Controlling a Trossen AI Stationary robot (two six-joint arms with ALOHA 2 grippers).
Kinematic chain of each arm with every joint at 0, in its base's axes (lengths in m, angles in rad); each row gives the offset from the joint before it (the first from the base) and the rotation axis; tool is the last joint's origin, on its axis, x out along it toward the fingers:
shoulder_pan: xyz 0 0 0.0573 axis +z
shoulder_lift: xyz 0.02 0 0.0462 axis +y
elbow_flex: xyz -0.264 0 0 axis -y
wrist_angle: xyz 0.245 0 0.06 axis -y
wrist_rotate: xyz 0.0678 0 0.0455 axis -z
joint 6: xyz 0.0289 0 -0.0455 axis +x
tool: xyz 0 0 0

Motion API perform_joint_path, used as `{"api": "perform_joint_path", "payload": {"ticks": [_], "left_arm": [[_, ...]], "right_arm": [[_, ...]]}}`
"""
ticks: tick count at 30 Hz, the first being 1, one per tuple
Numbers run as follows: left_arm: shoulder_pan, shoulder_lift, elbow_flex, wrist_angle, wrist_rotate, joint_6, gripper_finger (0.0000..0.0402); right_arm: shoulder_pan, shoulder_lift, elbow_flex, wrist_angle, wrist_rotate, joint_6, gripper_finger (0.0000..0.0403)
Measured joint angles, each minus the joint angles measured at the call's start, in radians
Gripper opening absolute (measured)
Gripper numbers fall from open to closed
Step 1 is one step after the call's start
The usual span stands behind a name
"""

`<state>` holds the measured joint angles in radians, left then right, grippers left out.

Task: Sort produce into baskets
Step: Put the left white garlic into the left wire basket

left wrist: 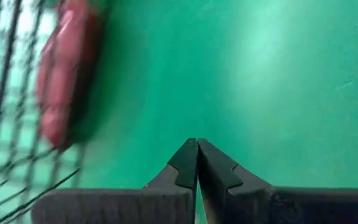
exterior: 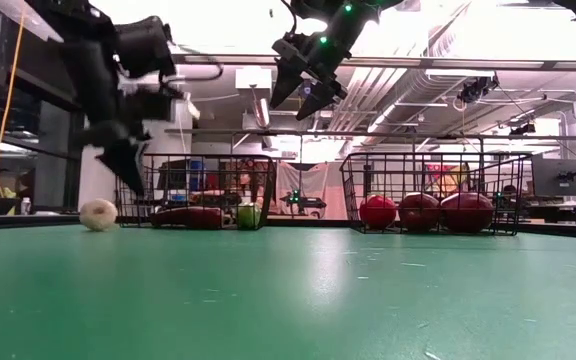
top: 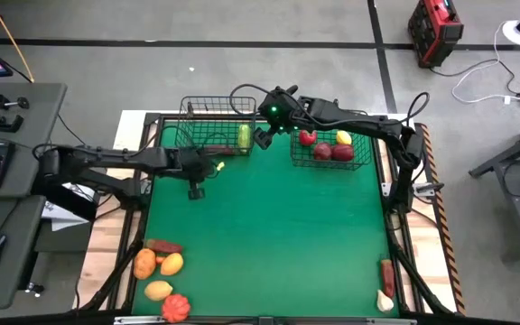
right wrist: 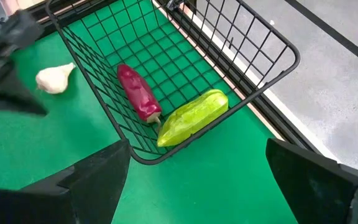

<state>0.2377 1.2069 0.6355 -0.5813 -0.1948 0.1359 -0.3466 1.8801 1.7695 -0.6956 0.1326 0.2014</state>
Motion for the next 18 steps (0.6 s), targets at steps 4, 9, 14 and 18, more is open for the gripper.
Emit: {"api": "perform_joint_path", "payload": {"ticks": [4,9,14,18], "left_arm": [[-0.096,-0.001,0.063,-0.022,0.057,-0.049,0.0000],[-0.167,-0.023,0.209,-0.206,-0.057,-0.001,0.0000],[-0.136,-0.056,0.302,-0.408,-0.047,0.082,0.0002],[-0.074,-0.063,0.290,-0.490,-0.012,0.212,0.0022]], "right_arm": [[0.000,0.000,0.000,0.000,0.000,0.000,0.0369],[0.000,0.000,0.000,0.000,0.000,-0.003,0.0369],[0.000,0.000,0.000,0.003,0.000,-0.020,0.0369],[0.000,0.000,0.000,0.004,0.000,-0.020,0.0369]]}}
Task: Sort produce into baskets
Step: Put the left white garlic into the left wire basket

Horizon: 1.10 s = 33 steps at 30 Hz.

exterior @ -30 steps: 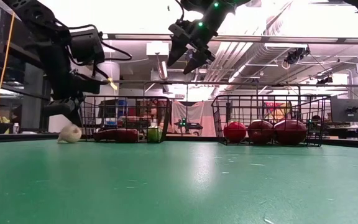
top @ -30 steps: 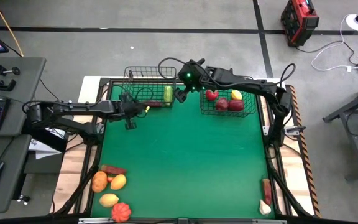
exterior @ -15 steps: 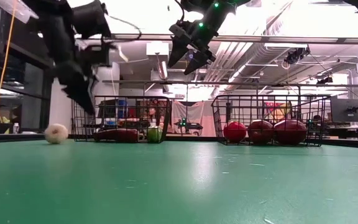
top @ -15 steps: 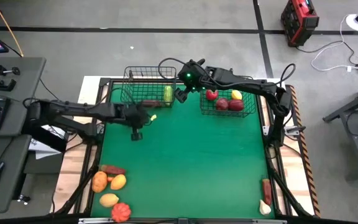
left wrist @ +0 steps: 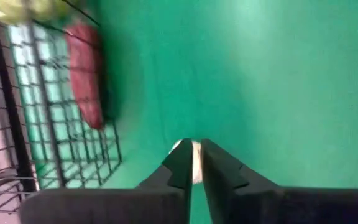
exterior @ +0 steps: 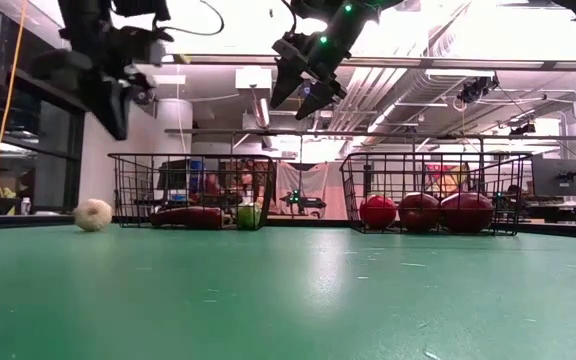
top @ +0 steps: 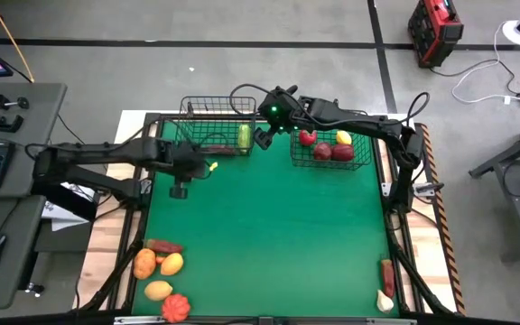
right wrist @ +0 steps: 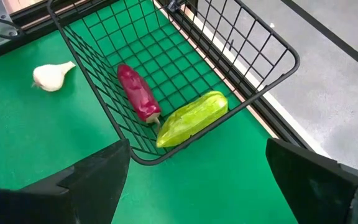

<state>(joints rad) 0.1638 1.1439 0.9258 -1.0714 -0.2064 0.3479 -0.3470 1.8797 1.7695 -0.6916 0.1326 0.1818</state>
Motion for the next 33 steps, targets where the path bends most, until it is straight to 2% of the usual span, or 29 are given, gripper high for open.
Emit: {"api": "perform_joint_path", "payload": {"ticks": [5,11,19,25,33], "left_arm": [[0.059,0.034,-0.042,-0.002,0.048,0.151,0.0083],[0.072,0.073,-0.105,0.000,0.048,0.204,0.0169],[0.072,0.074,-0.166,0.052,-0.014,0.293,0.0255],[0.072,0.073,-0.214,0.086,-0.036,0.426,0.0285],[0.072,0.074,-0.304,0.153,-0.076,0.626,0.0287]], "right_arm": [[0.000,0.000,0.000,0.000,0.000,0.000,0.0369],[0.000,0.000,0.000,0.000,0.000,0.014,0.0369],[0.001,0.000,0.000,0.001,0.000,0.027,0.0369],[0.001,0.000,0.000,0.001,0.000,0.050,0.0369],[0.001,0.000,0.000,0.001,0.000,0.075,0.0369]]}}
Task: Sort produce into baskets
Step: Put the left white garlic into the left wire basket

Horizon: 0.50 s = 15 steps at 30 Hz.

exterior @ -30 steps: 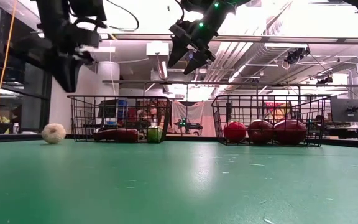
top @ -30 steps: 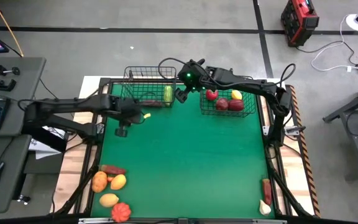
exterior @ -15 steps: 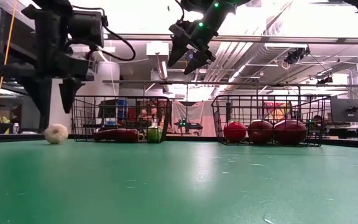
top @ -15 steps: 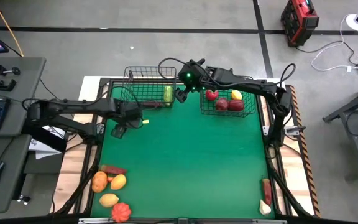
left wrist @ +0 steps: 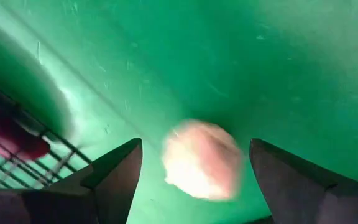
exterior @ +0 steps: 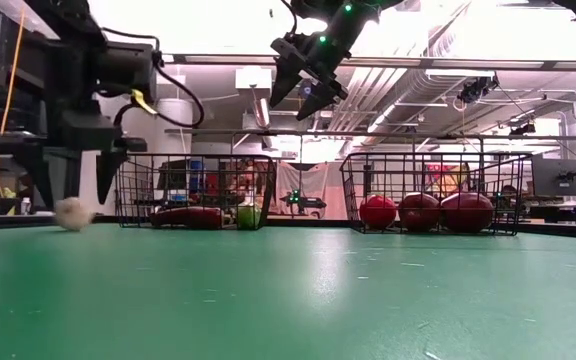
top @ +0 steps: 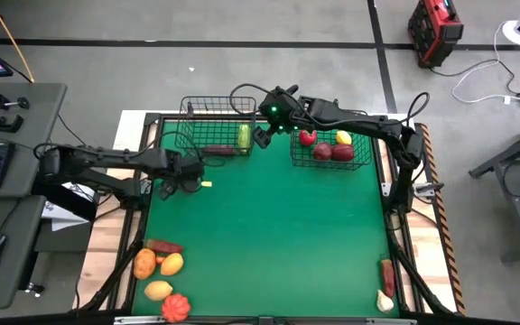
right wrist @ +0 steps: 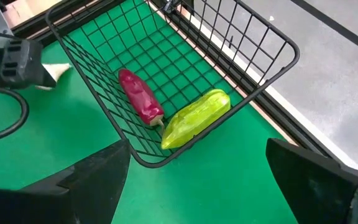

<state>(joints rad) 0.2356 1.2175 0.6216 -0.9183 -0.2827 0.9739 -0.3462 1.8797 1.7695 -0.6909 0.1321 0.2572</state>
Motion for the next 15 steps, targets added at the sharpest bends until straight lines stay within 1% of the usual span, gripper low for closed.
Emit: {"api": "perform_joint_path", "payload": {"ticks": [4,7,10,12,15], "left_arm": [[0.000,0.000,-0.017,0.068,-0.002,0.066,0.0287],[0.000,0.000,-0.017,0.101,-0.021,0.063,0.0287],[0.000,0.000,-0.017,0.099,-0.027,0.064,0.0287],[-0.005,0.000,-0.016,0.096,-0.052,0.055,0.0287],[-0.024,0.000,0.012,0.045,-0.085,0.030,0.0287]], "right_arm": [[0.000,0.000,0.000,0.000,0.000,0.009,0.0369],[0.000,0.000,0.000,0.000,-0.001,0.015,0.0369],[0.000,0.000,0.000,0.000,0.000,0.015,0.0369],[0.000,0.000,0.000,0.000,0.000,0.015,0.0369],[0.000,0.000,0.000,0.000,0.000,0.015,0.0369]]}}
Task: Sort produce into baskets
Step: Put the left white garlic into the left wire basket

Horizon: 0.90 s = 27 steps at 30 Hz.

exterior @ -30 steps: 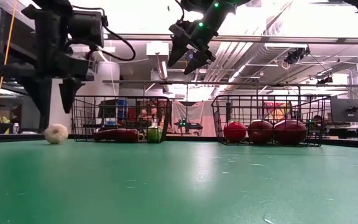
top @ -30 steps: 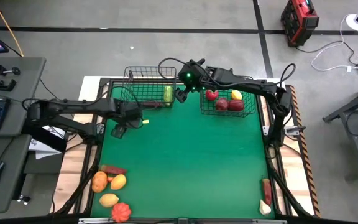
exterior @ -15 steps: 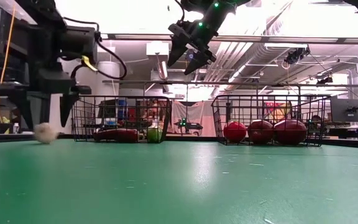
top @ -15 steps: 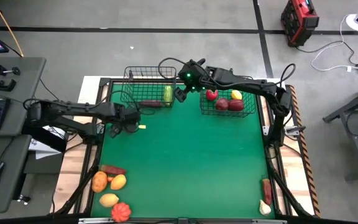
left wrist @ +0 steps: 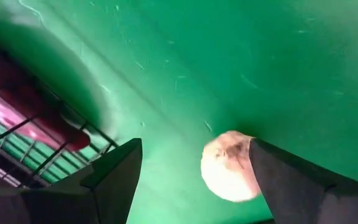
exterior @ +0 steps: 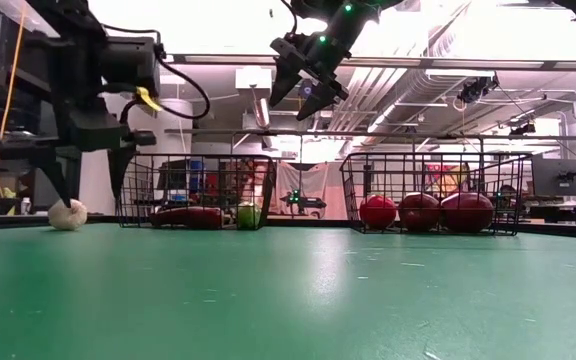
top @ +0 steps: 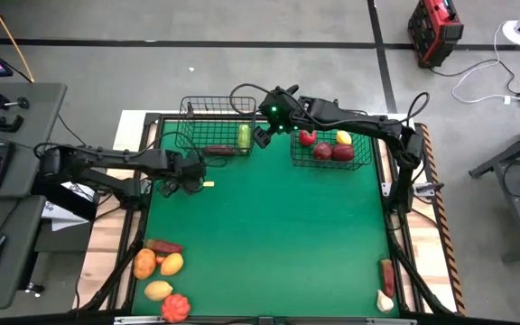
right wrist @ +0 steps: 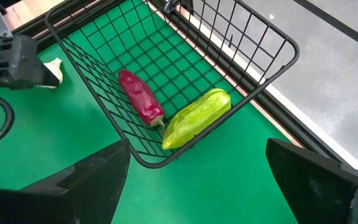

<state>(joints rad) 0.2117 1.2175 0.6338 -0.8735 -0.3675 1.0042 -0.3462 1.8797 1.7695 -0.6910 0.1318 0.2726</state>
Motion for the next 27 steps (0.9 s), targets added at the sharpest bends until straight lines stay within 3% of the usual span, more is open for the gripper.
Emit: {"api": "perform_joint_path", "payload": {"ticks": [9,16,27], "left_arm": [[-0.002,-0.038,0.054,-0.195,0.080,-0.092,0.0286],[0.098,-0.050,-0.004,-0.143,0.108,-0.034,0.0286],[0.217,-0.050,-0.013,-0.099,0.182,-0.103,0.0286]], "right_arm": [[0.000,0.000,0.000,0.000,0.000,-0.002,0.0369],[0.000,0.000,0.000,0.001,0.000,-0.003,0.0369],[0.000,0.000,0.000,0.000,0.000,-0.003,0.0369]]}}
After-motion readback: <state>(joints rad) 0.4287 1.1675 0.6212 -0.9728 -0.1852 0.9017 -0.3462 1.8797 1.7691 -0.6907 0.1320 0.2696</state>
